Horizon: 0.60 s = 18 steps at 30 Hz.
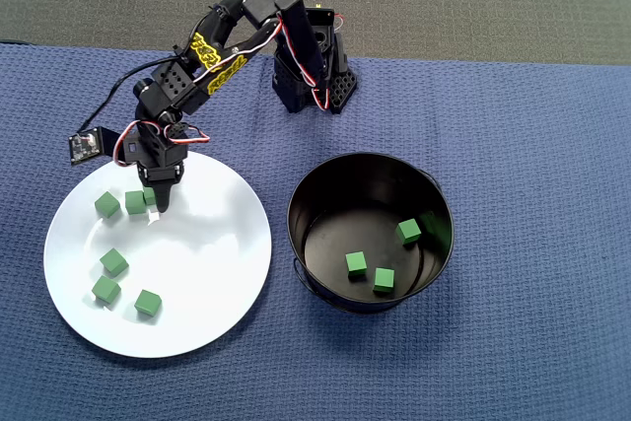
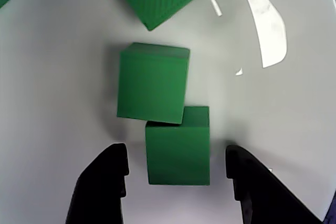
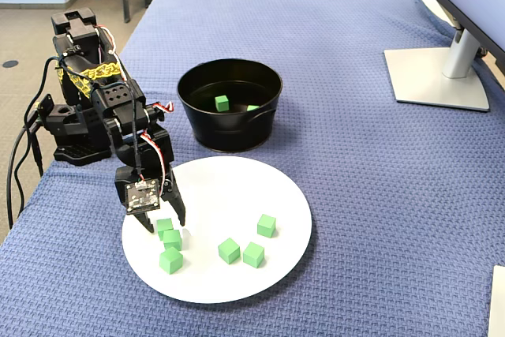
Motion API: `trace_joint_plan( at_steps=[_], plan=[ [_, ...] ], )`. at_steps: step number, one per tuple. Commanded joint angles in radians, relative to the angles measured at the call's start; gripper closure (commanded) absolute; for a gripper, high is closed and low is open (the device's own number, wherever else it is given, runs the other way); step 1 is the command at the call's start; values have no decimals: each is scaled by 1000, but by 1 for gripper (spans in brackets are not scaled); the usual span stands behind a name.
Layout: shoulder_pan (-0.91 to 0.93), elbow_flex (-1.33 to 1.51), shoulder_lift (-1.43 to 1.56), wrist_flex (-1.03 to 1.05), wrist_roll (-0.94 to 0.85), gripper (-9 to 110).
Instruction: Pick up the green cubes from the white plate and place them in the black recipient
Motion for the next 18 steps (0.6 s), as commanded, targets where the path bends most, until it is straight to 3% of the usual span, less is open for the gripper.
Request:
trace_joint_plan(
  at_steps=[1, 5, 7, 18],
  plan=[
    [2, -77, -2, -15, 17, 87],
    [5, -101, -15, 0, 20, 91],
    [5, -91, -14, -5, 20, 101],
    [-28, 6, 239, 97, 89, 101]
  ],
)
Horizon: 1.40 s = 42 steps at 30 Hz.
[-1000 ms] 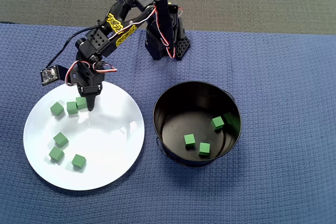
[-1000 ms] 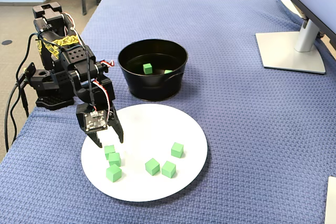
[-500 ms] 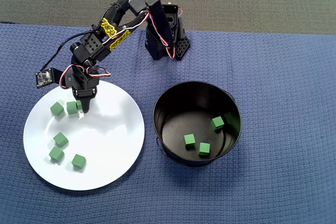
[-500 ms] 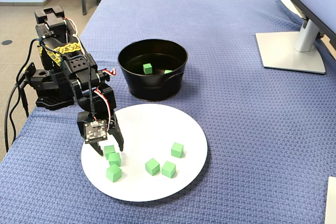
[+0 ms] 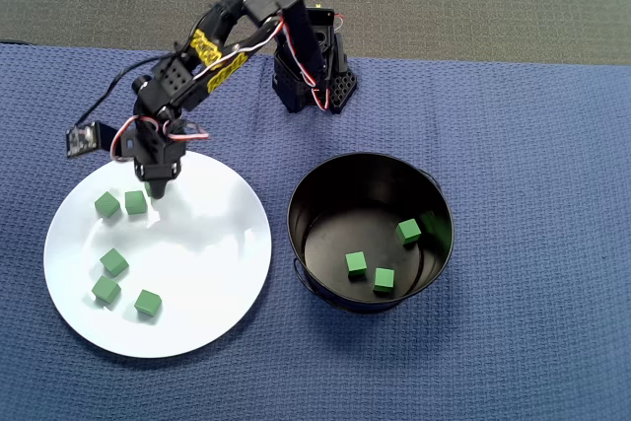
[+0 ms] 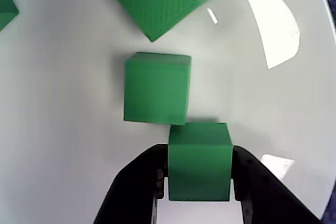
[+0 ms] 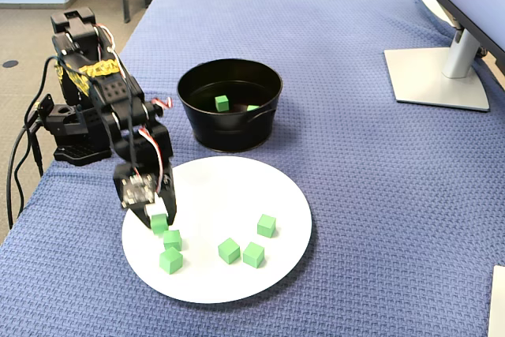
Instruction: Pick up the green cubes from the white plate and place them in the black recipient
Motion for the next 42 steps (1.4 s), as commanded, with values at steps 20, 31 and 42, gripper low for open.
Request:
trace_joint_plan(
  at_steps=[20, 31, 42],
  plan=[
    [-859, -17, 779, 446, 856, 102],
    [-1177, -8, 784, 443, 925, 65],
    [-597, -124, 592, 250, 453, 85]
  ],
)
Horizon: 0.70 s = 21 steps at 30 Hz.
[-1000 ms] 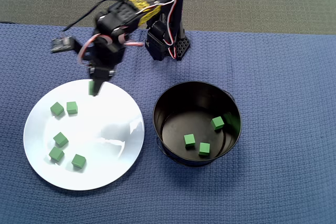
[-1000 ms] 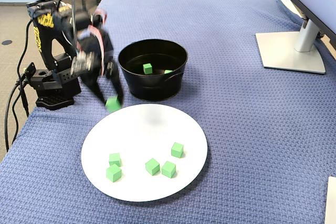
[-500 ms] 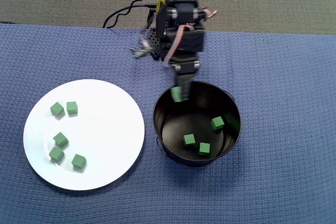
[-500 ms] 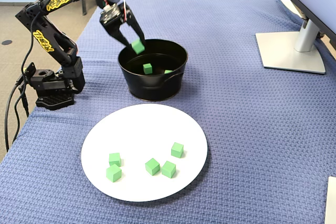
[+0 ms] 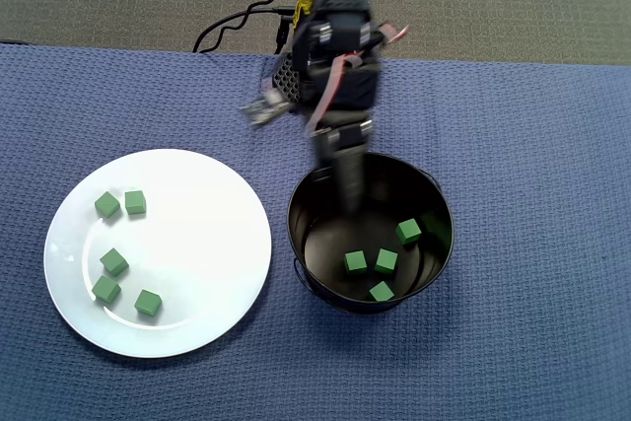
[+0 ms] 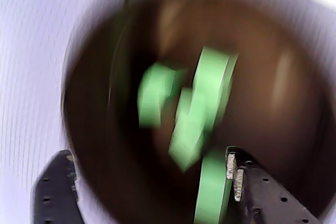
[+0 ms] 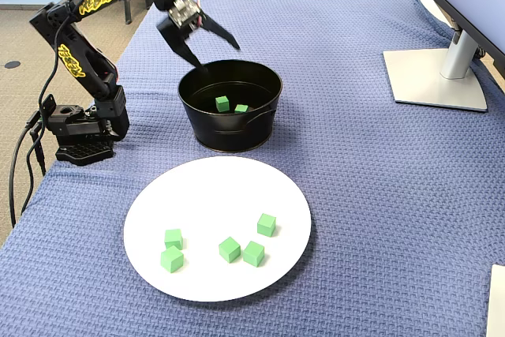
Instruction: Pick up the green cubes from the white plate and place them in the black recipient
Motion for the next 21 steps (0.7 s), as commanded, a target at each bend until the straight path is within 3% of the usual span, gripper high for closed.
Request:
trace_joint_plan(
  at_steps=[1, 9, 12, 17, 21],
  plan=[
    [333, -49, -97, -207, -216, 86],
    [715, 61, -333, -529, -466, 97],
    [779, 114, -383, -618, -502, 85],
    [830, 169, -437, -604, -491, 80],
    [838, 144, -480, -477, -449, 79]
  ],
)
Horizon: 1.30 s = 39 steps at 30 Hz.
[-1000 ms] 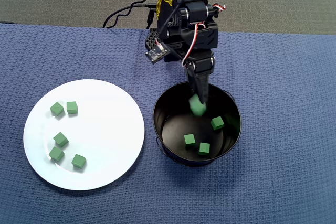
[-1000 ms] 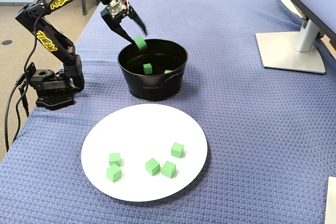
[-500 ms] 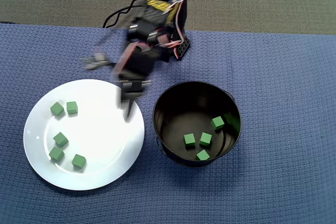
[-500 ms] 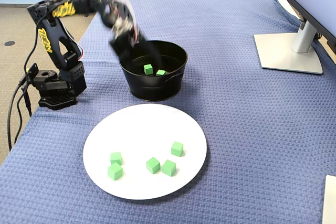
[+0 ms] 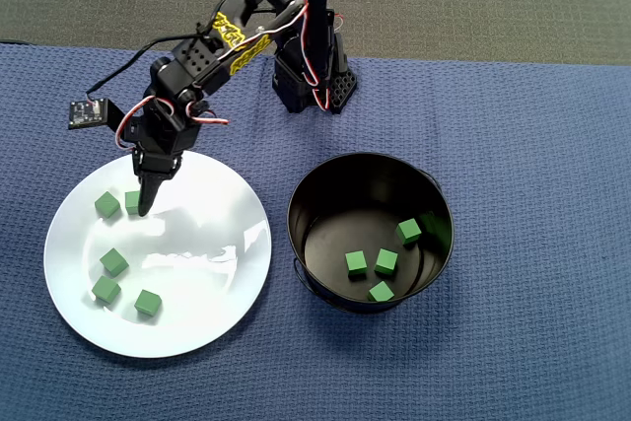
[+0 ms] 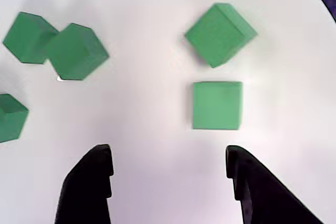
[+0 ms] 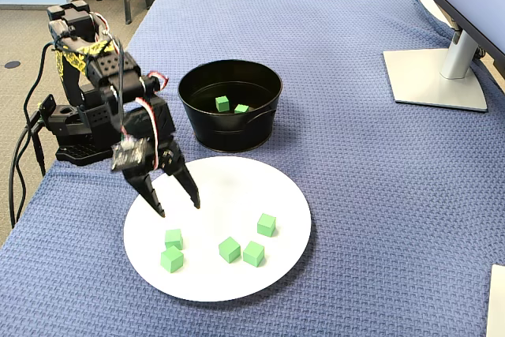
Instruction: Pick up the green cubes from the white plate and place them in the black recipient
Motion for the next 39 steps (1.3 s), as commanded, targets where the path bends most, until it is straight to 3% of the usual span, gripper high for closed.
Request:
trace_joint_plan(
  at_steps=[1, 16, 28, 36, 39],
  plan=[
    [17, -46, -21, 97, 25, 79],
    [51, -314, -253, 224, 69, 79],
    [78, -439, -374, 213, 95, 81],
    [80, -442, -403, 187, 104, 90],
    [80, -443, -407, 183, 107, 99]
  ],
)
